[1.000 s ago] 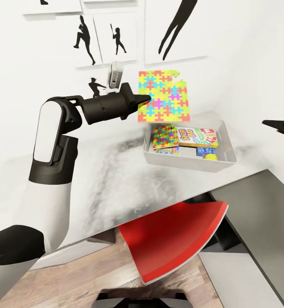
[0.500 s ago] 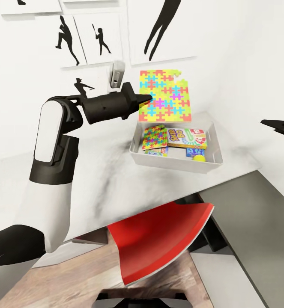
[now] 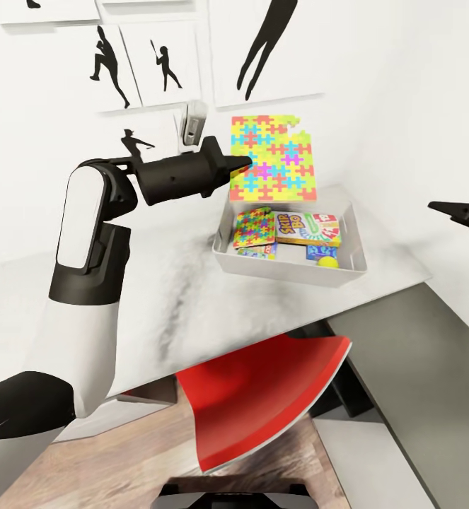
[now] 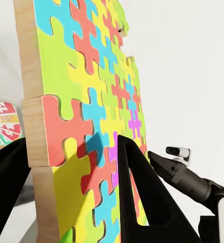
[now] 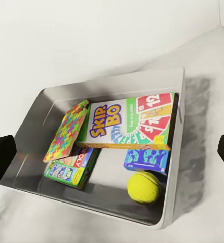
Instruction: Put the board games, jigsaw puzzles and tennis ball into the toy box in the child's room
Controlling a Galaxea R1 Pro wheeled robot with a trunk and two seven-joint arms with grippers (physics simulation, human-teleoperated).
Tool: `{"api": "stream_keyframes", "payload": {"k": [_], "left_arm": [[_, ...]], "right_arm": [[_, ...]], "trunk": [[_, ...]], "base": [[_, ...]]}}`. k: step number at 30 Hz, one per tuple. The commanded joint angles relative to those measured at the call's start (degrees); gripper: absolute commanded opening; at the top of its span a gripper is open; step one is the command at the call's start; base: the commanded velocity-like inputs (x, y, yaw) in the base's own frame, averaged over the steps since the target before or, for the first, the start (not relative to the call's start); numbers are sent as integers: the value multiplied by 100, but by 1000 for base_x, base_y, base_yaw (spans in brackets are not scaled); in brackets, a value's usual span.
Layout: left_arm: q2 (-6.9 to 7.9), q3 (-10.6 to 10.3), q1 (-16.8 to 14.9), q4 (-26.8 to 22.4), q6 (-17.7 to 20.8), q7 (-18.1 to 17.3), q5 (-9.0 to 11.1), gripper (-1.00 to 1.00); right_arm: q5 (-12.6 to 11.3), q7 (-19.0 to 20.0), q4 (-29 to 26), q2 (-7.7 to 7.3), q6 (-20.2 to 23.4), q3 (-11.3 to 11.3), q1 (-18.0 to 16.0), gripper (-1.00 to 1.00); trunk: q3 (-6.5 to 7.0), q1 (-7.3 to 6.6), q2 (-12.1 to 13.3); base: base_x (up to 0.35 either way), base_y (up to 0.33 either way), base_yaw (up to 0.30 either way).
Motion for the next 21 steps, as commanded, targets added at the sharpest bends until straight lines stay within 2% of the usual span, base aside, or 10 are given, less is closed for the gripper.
{"api": "stream_keyframes", "payload": {"k": [1,6,9,15,21], "left_arm": [[-3,-5,-5,-5,9,62,57,-100],[-4,-82,-5,-11,5,67,-1,-100],[-70,-170,-4,70,-46,64,-99,-100],[-138,-229,-55,572,-81,-18,-105,-100],[-149,-249,-261,1097,-98,-291,-146,-100]], "right_arm": [[44,48,1,0,27,-5,-1,100],[44,48,1,2,27,-5,9,100],[43,48,1,6,27,-5,13,100],[42,48,1,12,27,-5,15,100],[42,48,1,13,27,-5,16,100]], "trunk": [[-9,3,-10],[-9,3,-10],[-9,3,-10],[-9,3,-10],[-9,3,-10]], "base": [[1,-4,101],[0,-2,95],[0,-1,37],[0,0,15],[0,0,-48]]}}
